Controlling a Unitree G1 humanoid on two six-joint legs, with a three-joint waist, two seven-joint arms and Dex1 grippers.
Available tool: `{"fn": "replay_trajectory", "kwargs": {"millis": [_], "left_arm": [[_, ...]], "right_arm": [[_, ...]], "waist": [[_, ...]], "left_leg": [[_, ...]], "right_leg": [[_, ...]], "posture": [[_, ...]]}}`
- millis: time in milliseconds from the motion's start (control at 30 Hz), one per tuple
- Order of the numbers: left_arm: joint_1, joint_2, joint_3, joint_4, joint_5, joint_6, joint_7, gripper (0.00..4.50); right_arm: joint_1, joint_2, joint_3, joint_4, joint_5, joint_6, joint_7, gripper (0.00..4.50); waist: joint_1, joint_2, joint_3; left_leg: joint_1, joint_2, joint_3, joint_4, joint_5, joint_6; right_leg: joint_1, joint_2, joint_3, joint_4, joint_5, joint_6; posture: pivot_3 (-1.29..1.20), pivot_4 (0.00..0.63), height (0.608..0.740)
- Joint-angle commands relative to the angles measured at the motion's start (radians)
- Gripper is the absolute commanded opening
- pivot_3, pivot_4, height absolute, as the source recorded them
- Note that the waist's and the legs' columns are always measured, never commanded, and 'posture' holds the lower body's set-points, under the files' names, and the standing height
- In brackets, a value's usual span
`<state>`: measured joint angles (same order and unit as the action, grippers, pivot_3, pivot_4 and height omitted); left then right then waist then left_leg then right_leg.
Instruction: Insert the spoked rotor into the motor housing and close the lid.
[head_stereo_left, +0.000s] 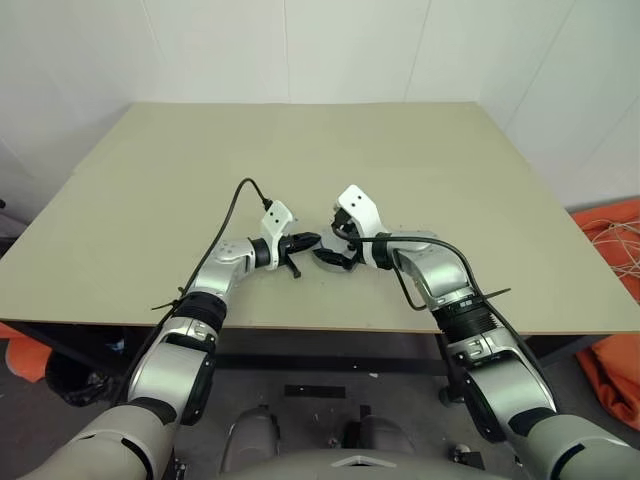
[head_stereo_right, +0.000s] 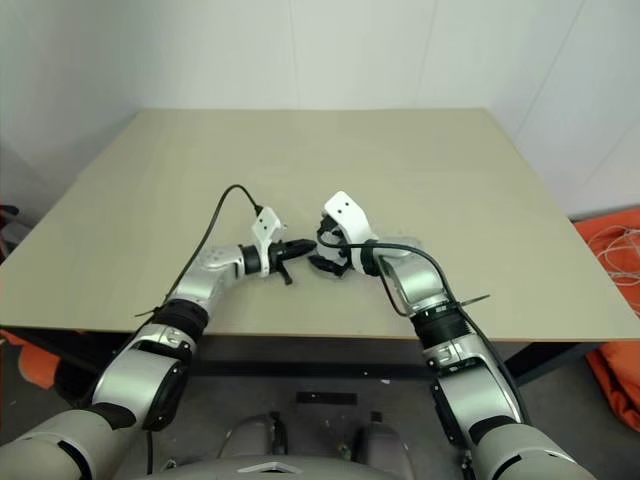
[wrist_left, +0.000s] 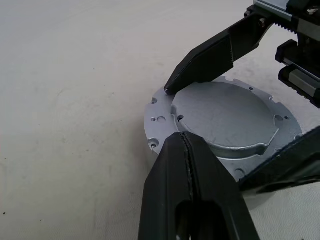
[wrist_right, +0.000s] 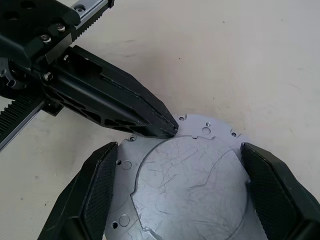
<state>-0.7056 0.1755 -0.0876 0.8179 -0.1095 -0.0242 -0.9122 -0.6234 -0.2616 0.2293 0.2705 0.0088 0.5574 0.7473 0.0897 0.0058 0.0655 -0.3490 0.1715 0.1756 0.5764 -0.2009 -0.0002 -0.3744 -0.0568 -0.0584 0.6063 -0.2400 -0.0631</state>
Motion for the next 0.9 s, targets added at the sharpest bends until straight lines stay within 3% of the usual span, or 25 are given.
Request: {"fn": "replay_trajectory", "kwargs": {"millis": [33,567,700,900], "left_arm": [[-0.014,0.001,-0.013,-0.011,0.013,0.004,-0.008,0.00],[-0.027,-0.011,-0.012,0.010,0.017,-0.010,-0.005,0.00],[-0.030,-0.014,-0.011,0.011,0.017,-0.012,-0.006,0.00],[-0.032,-0.012,-0.009,0.013,0.017,-0.014,-0.009,0.00]], "right_arm": [[0.003,-0.010,-0.005,-0.102,0.034,0.037,0.018,4.46],[0.023,-0.078,-0.073,-0.279,0.122,0.190,0.000,4.46],[0.034,-0.055,-0.158,-0.334,0.189,0.345,-0.064,4.46],[0.076,-0.107,-0.251,-0.437,0.266,0.618,-0.115,4.46]], "waist": [[0.006,0.000,0.000],[0.011,-0.001,0.001],[0.015,-0.001,0.001],[0.028,-0.001,0.001]], "left_leg": [[0.000,0.000,0.000,0.000,0.000,0.000],[-0.001,-0.001,0.000,-0.001,0.000,0.000],[-0.001,-0.001,0.000,-0.001,0.000,0.000],[-0.002,-0.001,0.000,-0.001,0.001,-0.001]], "right_leg": [[0.000,0.000,0.000,0.000,0.000,0.000],[-0.001,0.000,0.000,0.000,0.000,0.000],[-0.001,0.000,0.000,0.000,0.000,0.000],[-0.001,0.000,0.000,0.000,0.000,0.000]], "posture": [[0.00,0.000,0.740],[0.00,0.000,0.740],[0.00,0.000,0.740],[0.00,0.000,0.740]]}}
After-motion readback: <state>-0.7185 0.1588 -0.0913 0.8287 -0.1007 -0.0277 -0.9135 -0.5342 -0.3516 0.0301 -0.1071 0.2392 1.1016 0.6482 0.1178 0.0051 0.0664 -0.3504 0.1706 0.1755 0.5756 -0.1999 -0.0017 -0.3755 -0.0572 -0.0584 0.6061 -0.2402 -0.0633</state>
